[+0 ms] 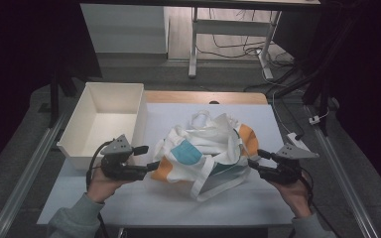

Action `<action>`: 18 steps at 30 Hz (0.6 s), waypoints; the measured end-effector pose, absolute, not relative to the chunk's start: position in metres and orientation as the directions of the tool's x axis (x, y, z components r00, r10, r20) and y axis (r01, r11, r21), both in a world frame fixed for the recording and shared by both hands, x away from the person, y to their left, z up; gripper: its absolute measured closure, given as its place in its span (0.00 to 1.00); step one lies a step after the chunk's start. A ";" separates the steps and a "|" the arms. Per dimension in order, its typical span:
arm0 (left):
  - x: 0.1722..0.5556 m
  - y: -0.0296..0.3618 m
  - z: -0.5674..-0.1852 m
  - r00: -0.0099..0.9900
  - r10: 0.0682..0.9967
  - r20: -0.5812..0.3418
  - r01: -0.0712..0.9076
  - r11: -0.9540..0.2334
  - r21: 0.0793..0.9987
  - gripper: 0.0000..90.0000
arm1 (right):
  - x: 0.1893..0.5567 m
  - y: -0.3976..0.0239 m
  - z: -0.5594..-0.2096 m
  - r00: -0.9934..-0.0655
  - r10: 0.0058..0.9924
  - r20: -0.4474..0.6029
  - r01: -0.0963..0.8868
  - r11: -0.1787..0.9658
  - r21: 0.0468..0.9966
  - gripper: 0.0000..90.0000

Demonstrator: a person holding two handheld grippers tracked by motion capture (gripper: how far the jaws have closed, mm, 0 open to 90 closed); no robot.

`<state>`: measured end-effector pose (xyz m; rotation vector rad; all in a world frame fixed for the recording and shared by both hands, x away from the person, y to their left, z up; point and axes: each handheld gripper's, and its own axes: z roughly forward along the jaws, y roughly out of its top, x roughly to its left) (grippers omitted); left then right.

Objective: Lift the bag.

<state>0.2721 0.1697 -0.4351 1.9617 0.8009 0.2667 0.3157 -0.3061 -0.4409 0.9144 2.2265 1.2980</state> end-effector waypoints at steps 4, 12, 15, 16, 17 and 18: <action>0.268 0.180 -0.453 0.739 0.654 -0.161 0.459 -0.314 0.831 0.34 | 0.312 -0.310 -0.450 -0.705 0.709 -0.008 0.343 0.352 0.871 0.49; 0.262 0.202 -0.481 0.696 0.700 -0.158 0.502 -0.317 0.805 0.33 | 0.311 -0.313 -0.463 -0.701 0.713 -0.023 0.350 0.372 0.860 0.48; 0.264 0.206 -0.486 0.684 0.714 -0.151 0.511 -0.321 0.798 0.33 | 0.311 -0.314 -0.466 -0.698 0.716 -0.031 0.355 0.383 0.853 0.48; 0.265 0.206 -0.487 0.682 0.716 -0.147 0.511 -0.324 0.796 0.33 | 0.311 -0.314 -0.467 -0.698 0.716 -0.028 0.357 0.382 0.852 0.48; 0.266 0.207 -0.488 0.682 0.717 -0.145 0.511 -0.325 0.796 0.33 | 0.311 -0.314 -0.468 -0.697 0.716 -0.027 0.359 0.382 0.852 0.48; 0.266 0.207 -0.488 0.680 0.719 -0.144 0.511 -0.325 0.796 0.32 | 0.311 -0.314 -0.469 -0.697 0.716 -0.030 0.358 0.385 0.851 0.48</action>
